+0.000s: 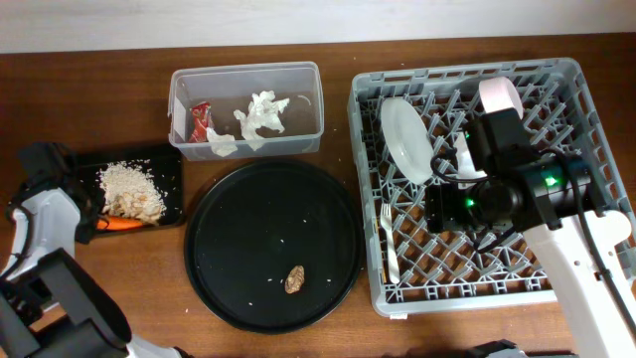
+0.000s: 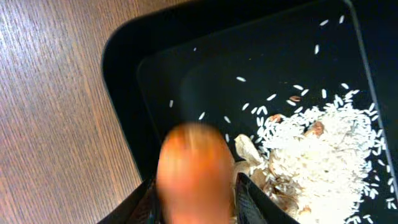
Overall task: Sort waste into correct bins and load items into the dishwasher rack
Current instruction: 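Grasp the carrot with the left gripper and drop it on the small black tray, then grasp the mushroom with the left gripper, then drop the mushroom onto the small black tray beside the rice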
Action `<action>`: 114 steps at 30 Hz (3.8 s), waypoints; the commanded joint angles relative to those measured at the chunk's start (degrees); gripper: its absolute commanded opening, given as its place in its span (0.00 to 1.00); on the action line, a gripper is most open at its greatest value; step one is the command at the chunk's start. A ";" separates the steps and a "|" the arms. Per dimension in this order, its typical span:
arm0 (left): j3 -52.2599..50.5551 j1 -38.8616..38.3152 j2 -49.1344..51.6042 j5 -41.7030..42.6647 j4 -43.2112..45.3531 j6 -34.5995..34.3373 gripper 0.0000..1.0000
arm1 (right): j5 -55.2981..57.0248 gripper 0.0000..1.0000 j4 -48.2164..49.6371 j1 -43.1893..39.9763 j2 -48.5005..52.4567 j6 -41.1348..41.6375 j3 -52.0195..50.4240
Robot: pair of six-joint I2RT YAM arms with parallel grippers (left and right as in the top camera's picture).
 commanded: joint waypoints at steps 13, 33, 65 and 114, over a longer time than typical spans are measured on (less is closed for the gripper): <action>7.45 -12.00 -5.57 19.19 -7.48 17.44 0.84 | -0.09 0.80 -0.15 -0.42 -0.52 -0.42 0.57; -11.52 -70.77 -4.92 14.23 -16.52 21.35 0.93 | -0.11 0.80 -0.28 -0.42 -0.52 -0.42 0.57; 12.85 -49.90 -3.48 7.78 -31.82 22.67 0.01 | 0.13 0.80 -1.27 -0.42 -0.52 -0.61 0.57; -11.61 -45.44 -67.78 5.86 -22.69 25.97 0.99 | -8.31 0.98 15.34 -23.50 -45.75 -15.63 -20.15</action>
